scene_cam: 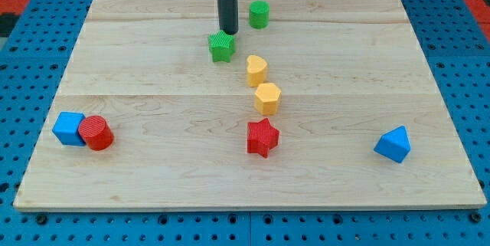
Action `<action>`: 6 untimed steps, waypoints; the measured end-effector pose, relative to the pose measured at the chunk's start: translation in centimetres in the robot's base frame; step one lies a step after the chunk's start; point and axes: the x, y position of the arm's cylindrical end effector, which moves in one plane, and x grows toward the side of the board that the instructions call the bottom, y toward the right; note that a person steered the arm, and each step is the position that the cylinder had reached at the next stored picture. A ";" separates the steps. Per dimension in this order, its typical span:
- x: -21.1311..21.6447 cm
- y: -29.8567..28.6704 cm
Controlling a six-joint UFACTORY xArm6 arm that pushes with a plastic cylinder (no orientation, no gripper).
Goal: Move the green circle to the top right
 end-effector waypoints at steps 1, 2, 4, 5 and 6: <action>-1.4 0.7; -3.1 8.2; -6.4 7.9; -7.4 10.9; -5.9 16.6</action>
